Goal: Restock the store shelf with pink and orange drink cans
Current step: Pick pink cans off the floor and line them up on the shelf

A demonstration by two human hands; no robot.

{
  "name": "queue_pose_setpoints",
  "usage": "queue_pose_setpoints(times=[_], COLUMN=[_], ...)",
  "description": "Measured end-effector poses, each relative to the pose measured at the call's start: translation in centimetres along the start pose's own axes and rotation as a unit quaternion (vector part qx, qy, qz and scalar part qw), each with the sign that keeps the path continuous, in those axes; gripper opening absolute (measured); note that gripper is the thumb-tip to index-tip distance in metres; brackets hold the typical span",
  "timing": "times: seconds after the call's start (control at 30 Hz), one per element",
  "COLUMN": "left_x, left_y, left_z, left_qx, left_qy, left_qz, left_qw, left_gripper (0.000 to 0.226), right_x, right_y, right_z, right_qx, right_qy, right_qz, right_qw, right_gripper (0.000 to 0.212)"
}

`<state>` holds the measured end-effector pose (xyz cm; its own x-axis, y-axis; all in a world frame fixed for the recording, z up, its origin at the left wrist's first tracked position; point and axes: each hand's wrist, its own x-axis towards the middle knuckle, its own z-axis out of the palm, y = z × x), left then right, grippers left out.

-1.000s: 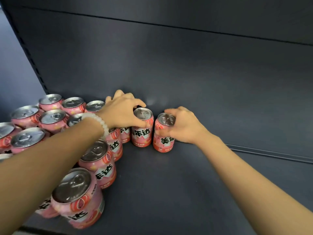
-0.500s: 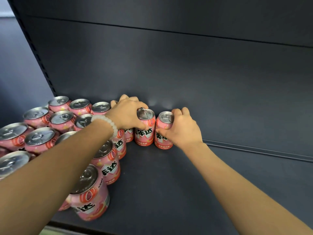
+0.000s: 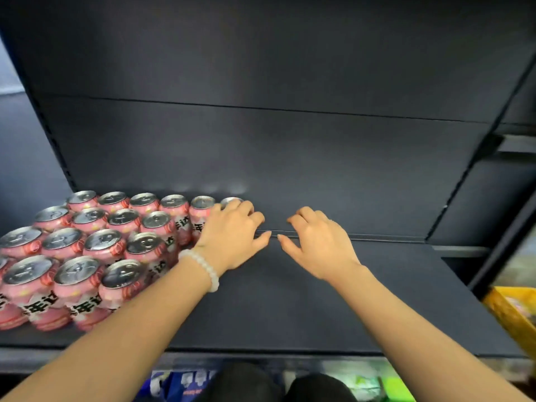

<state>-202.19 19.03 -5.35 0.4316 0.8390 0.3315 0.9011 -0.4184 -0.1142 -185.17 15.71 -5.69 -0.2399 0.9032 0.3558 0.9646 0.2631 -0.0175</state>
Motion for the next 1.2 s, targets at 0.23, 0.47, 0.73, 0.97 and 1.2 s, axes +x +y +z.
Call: queue_pose_setpoints(times=[0.23,0.47,0.73,0.97,1.2], left_x=[-4.0,-5.7,-8.9,-11.3,-11.3], left_y=[14.2,28.4,42.4,49.1,52.9], left_z=[-0.2,0.3,5.8,15.4,24.2], left_qx=[-0.052,-0.115,-0.213,-0.194,-0.216], left_qy=[-0.043,-0.050,-0.163,-0.268,-0.302], left_qz=[0.098,0.206,0.268,0.284,0.298], left_qw=[0.993,0.971,0.925,0.900,0.879], left_gripper=[0.046,0.043,0.044,0.047,0.047], right_x=[-14.7,-28.8,-42.8,-49.2,-51.0], right_y=[7.4,14.9,21.3,25.1,29.4], right_z=[-2.9,-4.5,-0.7,7.3,14.2], right_qx=[-0.035,-0.067,-0.025,0.056,0.078], right_qy=[-0.009,-0.016,-0.092,-0.204,-0.280], right_qz=[0.107,0.233,0.418,0.515,0.540], right_qw=[0.994,0.970,0.903,0.831,0.790], right_gripper=[0.047,0.038,0.039,0.042,0.047])
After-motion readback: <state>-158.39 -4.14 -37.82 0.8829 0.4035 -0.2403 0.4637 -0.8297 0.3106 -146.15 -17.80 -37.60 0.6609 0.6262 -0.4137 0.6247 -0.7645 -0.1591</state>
